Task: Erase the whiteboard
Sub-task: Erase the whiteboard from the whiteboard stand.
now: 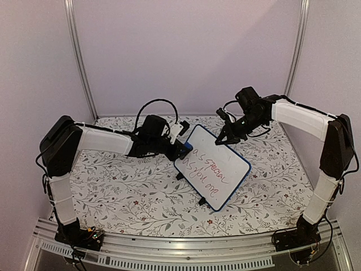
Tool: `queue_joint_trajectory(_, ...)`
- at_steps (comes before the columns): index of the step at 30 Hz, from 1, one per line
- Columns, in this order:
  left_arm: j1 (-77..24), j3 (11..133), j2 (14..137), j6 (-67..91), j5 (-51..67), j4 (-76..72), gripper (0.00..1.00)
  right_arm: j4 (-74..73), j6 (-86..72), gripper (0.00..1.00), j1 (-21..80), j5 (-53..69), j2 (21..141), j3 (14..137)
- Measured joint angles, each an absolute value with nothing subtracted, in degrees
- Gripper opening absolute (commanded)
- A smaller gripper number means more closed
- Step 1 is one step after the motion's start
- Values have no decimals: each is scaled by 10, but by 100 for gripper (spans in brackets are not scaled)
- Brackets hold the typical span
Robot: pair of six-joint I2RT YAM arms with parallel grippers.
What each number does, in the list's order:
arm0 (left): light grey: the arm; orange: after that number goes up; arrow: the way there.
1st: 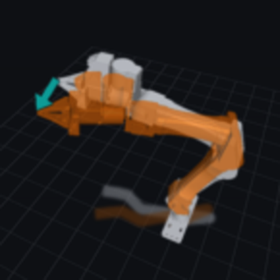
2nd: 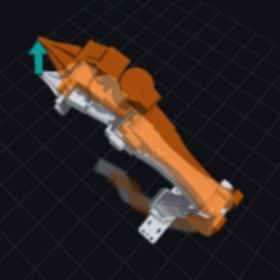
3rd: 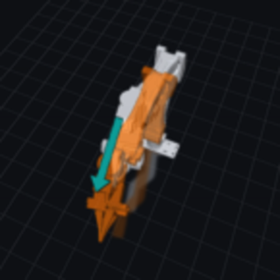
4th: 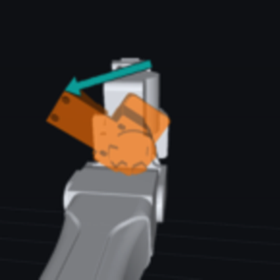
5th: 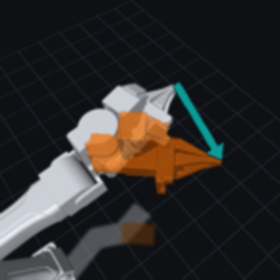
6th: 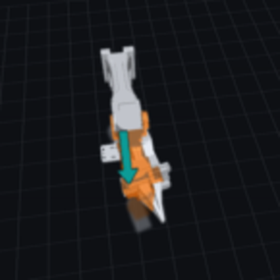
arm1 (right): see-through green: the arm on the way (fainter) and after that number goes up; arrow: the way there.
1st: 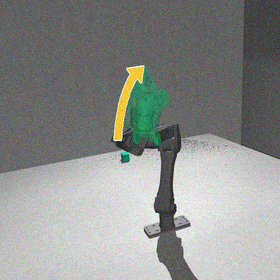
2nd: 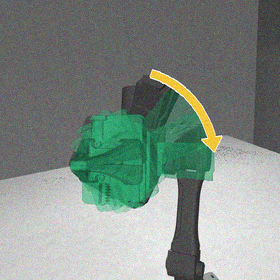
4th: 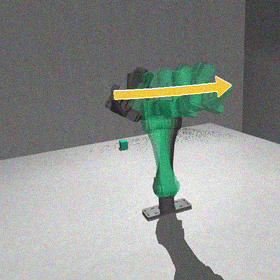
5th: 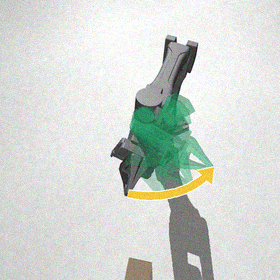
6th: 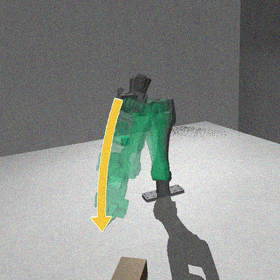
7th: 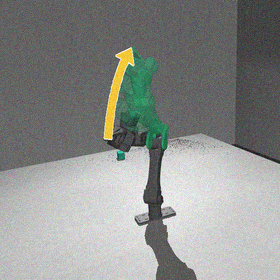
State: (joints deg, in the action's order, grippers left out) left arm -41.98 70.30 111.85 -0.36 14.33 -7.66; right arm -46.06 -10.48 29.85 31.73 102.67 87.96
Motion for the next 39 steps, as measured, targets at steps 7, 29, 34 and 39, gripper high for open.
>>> queue_joint_trajectory(7,-420,674,1112,3,143,-89,0,-462,-105,0,298,318,1029,882)
queue_joint_trajectory(29,-426,714,1103,12,128,-60,0,-460,-102,0,300,321,1032,884)
queue_joint_trajectory(34,-419,768,1111,16,127,-61,0,-459,-102,0,301,321,1032,884)
queue_joint_trajectory(39,-415,753,1117,28,134,-57,0,-459,-102,0,301,321,1032,884)
